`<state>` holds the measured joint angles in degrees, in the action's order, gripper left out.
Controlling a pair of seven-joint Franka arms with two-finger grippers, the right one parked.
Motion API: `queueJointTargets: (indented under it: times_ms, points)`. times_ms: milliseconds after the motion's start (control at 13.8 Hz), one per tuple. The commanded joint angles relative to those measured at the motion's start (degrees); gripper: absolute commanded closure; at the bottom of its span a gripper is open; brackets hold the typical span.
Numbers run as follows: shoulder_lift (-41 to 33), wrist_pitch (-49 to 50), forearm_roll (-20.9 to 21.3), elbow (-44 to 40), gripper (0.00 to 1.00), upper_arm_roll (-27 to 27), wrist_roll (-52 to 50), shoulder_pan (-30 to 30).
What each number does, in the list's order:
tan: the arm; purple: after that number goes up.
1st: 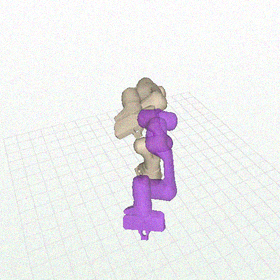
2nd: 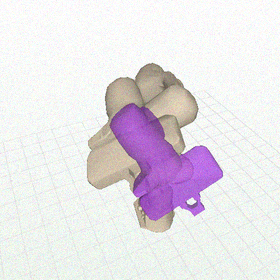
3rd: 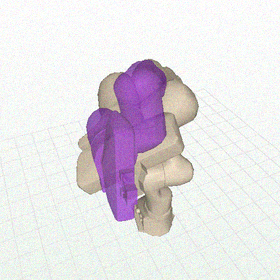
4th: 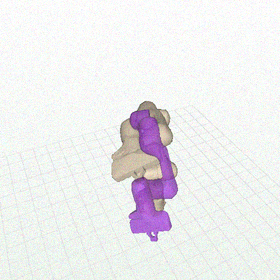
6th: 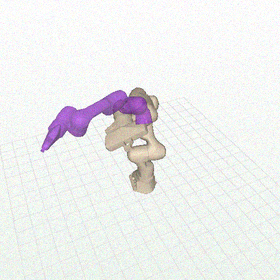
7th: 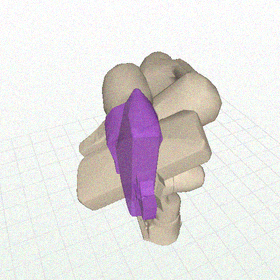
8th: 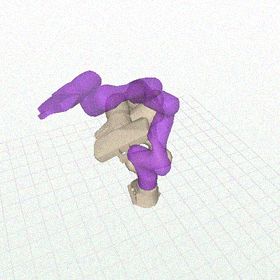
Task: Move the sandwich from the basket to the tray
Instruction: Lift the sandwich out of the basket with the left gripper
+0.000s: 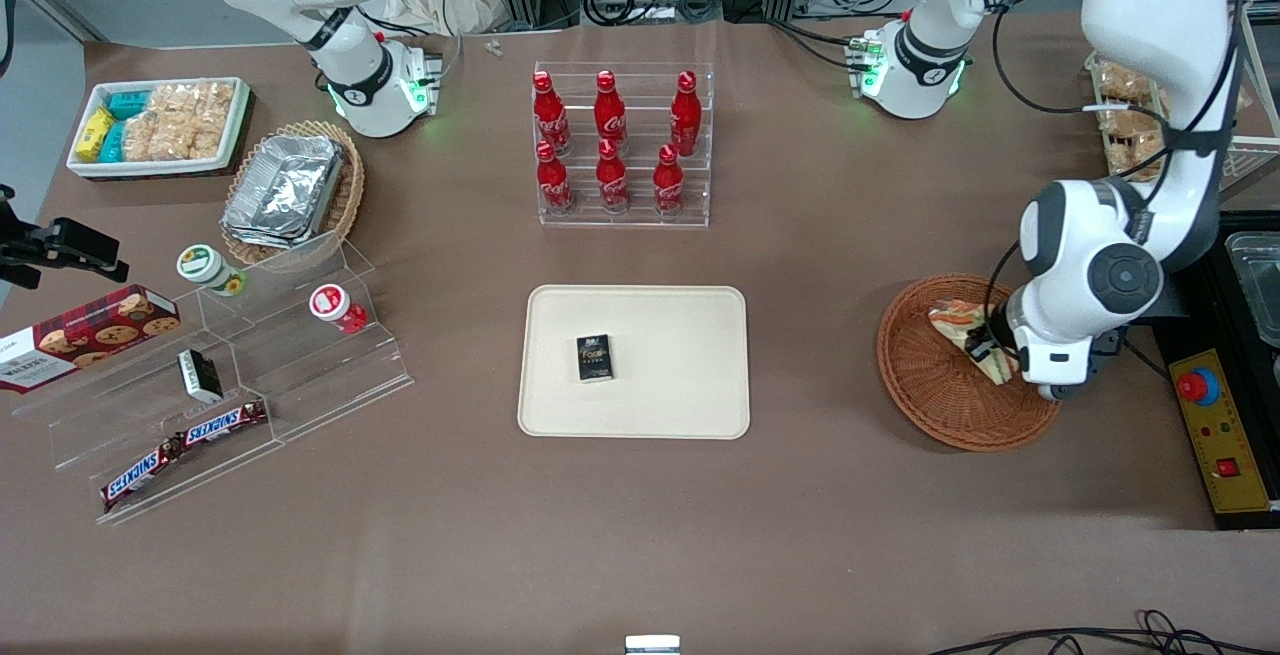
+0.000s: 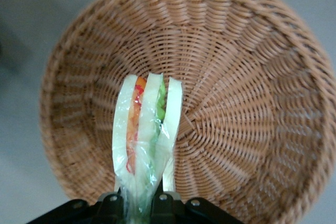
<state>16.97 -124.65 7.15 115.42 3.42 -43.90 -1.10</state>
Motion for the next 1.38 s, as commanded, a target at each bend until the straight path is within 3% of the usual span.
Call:
queueJointTargets:
  times_ms: [0, 218, 509, 727, 873, 1091, 1309]
  points:
    - [-1.15, 13.85, 0.59, -11.13, 1.00, 0.27, 7.05, 0.13]
    - [-0.36, 28.47, 0.50, -24.60, 1.00, 1.76, 12.59, 2.41]
    - [-0.45, 35.17, 0.06, -31.56, 1.00, 5.70, 18.48, 5.66]
    - [1.48, 35.09, 0.32, -31.66, 0.96, 12.38, 17.10, 8.55]
    - [5.16, 34.31, -0.20, -31.75, 1.00, 12.92, 13.16, 13.55]
    - [10.26, 25.63, -0.29, -31.57, 1.00, 12.92, 10.07, 18.75]
    - [15.36, 20.09, -0.29, -31.40, 1.00, 12.92, 7.60, 21.57]
